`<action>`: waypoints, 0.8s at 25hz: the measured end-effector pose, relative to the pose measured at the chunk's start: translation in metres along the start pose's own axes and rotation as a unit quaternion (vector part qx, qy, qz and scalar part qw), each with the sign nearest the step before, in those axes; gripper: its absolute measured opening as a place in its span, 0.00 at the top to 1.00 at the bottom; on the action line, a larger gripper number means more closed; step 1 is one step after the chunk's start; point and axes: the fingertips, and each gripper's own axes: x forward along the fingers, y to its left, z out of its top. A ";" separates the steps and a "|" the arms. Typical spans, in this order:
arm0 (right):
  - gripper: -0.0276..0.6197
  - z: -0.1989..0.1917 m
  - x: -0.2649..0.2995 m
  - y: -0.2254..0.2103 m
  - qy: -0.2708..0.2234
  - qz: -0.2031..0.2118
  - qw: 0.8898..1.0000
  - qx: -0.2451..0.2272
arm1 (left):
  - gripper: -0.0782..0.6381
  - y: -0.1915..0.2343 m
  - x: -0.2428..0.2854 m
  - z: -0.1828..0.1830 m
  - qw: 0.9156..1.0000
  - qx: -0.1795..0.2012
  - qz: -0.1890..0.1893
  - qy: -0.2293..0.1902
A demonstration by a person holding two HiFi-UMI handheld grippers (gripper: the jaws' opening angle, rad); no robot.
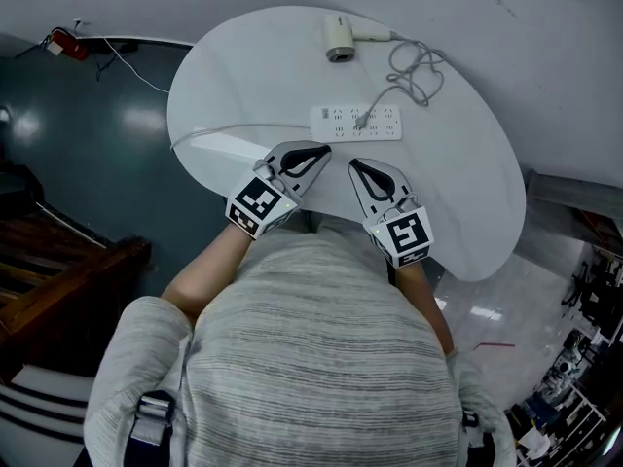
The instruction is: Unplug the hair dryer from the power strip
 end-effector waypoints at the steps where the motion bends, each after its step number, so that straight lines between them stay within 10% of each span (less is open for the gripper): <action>1: 0.91 0.000 0.001 0.000 0.001 0.000 1.000 0.000 | 0.88 0.000 0.000 -0.001 1.000 -0.001 0.000 0.000; 20: 0.92 0.002 0.011 -0.002 0.023 -0.007 1.000 0.005 | 0.88 -0.002 -0.004 -0.007 1.000 -0.022 -0.010 -0.006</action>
